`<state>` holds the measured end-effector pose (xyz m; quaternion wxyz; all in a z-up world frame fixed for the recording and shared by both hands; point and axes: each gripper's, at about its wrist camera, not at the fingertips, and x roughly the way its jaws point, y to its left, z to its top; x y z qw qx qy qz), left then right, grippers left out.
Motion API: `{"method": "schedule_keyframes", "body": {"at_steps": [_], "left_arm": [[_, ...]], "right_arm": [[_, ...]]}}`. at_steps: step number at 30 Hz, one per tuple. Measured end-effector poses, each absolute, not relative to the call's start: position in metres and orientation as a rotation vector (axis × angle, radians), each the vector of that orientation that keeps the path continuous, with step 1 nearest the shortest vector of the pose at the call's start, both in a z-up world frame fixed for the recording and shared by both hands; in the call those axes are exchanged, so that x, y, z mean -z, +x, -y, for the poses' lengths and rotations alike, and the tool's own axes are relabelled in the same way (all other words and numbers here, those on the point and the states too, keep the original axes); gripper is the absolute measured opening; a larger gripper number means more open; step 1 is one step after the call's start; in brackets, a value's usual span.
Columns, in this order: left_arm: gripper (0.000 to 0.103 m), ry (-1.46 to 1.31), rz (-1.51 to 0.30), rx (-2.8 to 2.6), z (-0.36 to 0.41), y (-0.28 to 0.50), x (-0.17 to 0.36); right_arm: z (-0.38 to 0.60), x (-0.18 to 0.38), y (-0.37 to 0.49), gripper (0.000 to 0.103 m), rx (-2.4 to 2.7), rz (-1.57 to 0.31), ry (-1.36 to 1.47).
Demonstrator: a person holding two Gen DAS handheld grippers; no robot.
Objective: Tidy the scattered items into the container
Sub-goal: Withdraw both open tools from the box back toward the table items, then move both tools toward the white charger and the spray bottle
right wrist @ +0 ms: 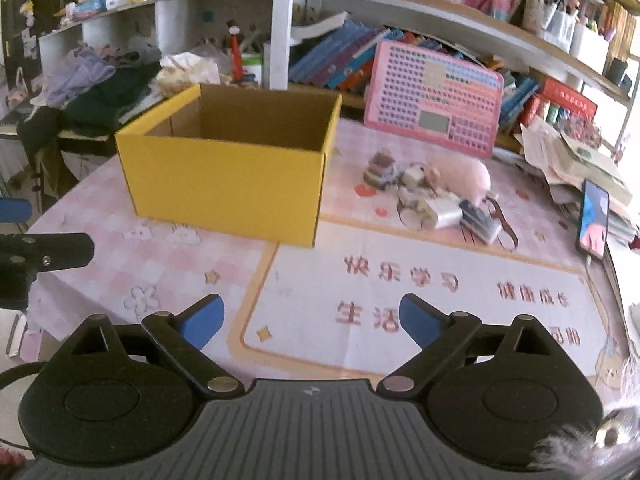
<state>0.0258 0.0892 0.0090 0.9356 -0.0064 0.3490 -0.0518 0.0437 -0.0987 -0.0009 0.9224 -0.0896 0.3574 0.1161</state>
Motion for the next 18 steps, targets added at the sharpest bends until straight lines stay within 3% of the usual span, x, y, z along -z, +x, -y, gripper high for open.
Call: {"method": "schedule_keyframes", "body": {"at_steps": [18], "left_arm": [[0.099,0.023,-0.806,0.29,-0.037,0.049,0.011]], "right_arm": [[0.144,0.011,0.044,0.097,-0.096,-0.815,-0.145]]}}
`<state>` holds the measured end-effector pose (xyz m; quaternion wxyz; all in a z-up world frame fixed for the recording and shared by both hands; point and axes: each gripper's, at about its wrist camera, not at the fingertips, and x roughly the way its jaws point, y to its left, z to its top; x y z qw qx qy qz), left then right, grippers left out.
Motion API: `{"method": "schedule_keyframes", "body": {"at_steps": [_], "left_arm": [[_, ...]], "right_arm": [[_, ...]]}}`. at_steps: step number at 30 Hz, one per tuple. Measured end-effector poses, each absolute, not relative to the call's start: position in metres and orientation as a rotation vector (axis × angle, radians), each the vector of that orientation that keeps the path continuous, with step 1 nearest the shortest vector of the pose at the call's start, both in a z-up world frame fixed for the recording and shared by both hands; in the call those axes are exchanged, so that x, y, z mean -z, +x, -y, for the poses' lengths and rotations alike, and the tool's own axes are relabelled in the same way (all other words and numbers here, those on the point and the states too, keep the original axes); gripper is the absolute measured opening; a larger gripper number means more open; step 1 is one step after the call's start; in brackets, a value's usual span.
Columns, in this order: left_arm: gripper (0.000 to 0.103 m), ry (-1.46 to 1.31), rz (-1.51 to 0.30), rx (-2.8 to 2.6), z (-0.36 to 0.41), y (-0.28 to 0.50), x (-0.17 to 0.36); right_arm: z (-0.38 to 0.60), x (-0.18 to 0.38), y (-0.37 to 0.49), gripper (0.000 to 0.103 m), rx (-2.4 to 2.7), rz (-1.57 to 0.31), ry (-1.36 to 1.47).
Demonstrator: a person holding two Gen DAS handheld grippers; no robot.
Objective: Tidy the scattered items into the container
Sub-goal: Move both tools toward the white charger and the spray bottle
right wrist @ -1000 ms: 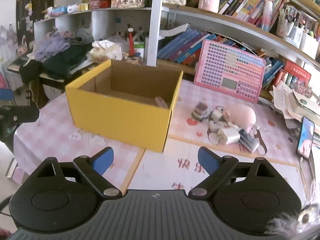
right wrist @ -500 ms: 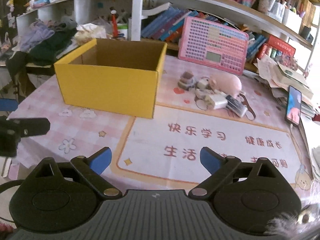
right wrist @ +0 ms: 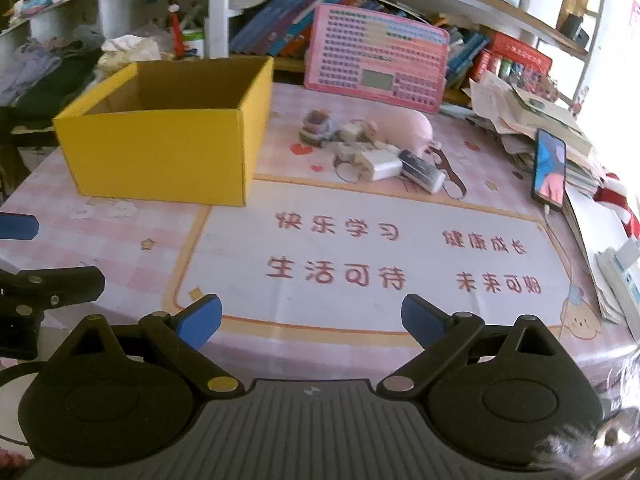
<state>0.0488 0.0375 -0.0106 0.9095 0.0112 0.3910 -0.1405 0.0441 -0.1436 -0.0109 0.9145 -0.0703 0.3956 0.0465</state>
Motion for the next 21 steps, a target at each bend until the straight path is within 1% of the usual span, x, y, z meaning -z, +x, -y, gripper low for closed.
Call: {"method": "schedule_keyframes", "body": {"at_steps": [21], "left_arm": [[0.099,0.046,-0.899,0.361,0.055,0.112,0.028]], "right_arm": [[0.234,0.03,0.095,0.097,-0.043,-0.89,-0.104]]}}
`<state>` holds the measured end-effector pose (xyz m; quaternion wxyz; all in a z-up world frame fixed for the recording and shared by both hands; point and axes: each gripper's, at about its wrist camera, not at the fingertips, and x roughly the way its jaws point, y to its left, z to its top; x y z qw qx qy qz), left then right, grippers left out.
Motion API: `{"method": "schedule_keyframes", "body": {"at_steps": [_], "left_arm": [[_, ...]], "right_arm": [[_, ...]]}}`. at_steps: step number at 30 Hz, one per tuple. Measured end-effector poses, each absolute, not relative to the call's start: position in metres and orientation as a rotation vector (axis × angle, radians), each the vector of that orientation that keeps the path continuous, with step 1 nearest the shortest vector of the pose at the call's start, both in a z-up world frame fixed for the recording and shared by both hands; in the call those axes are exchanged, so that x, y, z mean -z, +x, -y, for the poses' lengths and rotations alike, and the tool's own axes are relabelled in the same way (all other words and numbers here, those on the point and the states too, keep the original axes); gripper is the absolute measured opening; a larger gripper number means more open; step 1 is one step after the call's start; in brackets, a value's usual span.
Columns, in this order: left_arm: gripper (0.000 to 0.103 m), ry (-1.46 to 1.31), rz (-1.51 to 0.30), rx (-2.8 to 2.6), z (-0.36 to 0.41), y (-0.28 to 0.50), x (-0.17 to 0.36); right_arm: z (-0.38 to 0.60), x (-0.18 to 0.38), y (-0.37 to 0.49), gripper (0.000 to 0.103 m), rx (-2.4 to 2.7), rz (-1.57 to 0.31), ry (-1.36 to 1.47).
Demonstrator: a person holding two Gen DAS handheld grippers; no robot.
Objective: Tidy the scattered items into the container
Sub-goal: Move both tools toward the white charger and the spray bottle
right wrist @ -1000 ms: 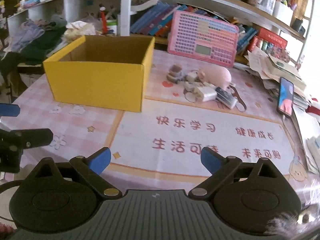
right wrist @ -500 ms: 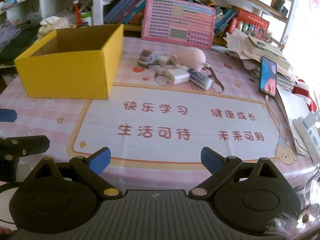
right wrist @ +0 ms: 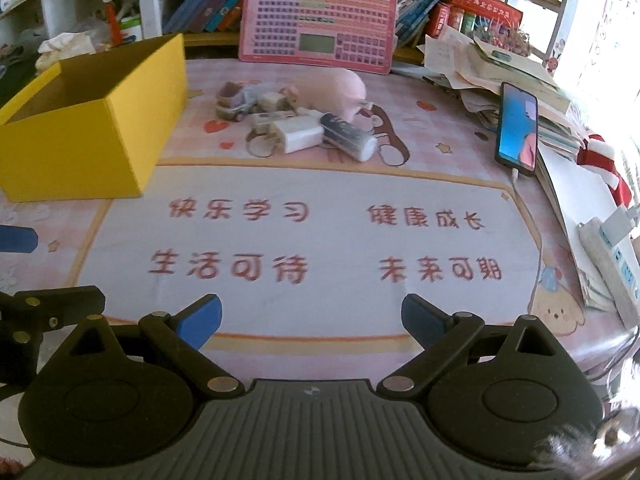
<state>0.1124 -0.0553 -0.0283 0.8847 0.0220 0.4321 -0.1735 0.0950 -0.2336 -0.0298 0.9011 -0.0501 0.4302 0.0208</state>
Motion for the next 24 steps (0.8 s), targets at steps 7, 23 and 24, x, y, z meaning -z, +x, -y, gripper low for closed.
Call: {"method": "schedule_keyframes", "body": {"at_steps": [7,23,24], "left_arm": [[0.099,0.053,-0.911,0.351,0.091,0.141,0.034],[0.098,0.135,-0.89,0.27,0.146,0.198,0.037],[0.098,0.138,-0.888,0.266,0.148,0.201,0.037]], "right_arm": [[0.266,0.035,0.128,0.097,-0.066,-0.891,-0.103],[0.314,0.048,0.2,0.088,-0.151,-0.883,-0.009],[0.315,0.049,0.203,0.088,-0.156,-0.881,-0.004]]}}
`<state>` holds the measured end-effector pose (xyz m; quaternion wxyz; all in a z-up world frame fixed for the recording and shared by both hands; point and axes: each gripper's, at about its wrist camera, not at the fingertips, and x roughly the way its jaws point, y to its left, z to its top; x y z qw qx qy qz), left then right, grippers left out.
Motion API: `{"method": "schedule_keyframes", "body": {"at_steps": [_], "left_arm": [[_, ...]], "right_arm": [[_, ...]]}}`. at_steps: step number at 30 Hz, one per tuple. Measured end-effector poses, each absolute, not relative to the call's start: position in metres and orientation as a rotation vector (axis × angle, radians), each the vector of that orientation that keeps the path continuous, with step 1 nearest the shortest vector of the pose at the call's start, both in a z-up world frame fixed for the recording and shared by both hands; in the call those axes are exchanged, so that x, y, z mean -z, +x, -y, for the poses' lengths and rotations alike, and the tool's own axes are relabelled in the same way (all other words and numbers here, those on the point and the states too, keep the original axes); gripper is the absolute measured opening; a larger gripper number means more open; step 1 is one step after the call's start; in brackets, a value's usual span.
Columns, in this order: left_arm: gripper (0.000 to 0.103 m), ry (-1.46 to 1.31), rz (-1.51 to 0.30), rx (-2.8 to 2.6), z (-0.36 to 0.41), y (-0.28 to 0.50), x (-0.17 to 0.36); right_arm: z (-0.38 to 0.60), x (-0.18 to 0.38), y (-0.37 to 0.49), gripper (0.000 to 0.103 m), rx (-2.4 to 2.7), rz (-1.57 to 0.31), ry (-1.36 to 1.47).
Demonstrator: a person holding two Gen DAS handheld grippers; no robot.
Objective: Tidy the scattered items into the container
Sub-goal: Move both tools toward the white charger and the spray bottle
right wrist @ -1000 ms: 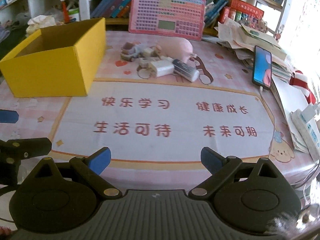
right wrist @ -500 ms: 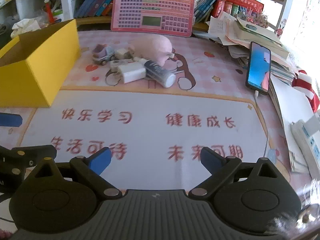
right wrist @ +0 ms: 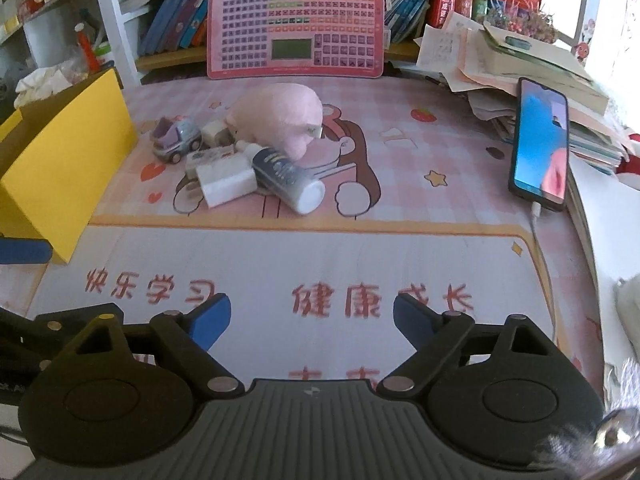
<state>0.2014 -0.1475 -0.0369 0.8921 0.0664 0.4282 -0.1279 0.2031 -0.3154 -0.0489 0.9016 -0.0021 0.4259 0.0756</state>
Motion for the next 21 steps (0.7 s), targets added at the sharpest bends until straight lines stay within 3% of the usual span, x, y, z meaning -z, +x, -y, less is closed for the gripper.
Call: {"method": "schedule_keyframes", "body": {"at_steps": [6,9,11,14,21], "left_arm": [[0.098,0.142,-0.875,0.232,0.158,0.228,0.039],[0.094,0.13,-0.873,0.225,0.16,0.243,0.042],[0.093,0.128,-0.875,0.219,0.163,0.252,0.044],[0.085,0.131,-0.873,0.209,0.167,0.265,0.048],[0.072,0.106,-0.882,0.193,0.168,0.296,0.058]], "right_arm": [[0.321,0.051,0.228,0.083,-0.173,-0.863,0.021],[0.321,0.052,0.243,0.077,-0.202,-0.861,0.014],[0.318,0.054,0.256,0.068,-0.234,-0.867,-0.002],[0.313,0.056,0.273,0.056,-0.271,-0.877,-0.03],[0.306,0.066,0.315,0.048,-0.323,-0.895,-0.074]]}}
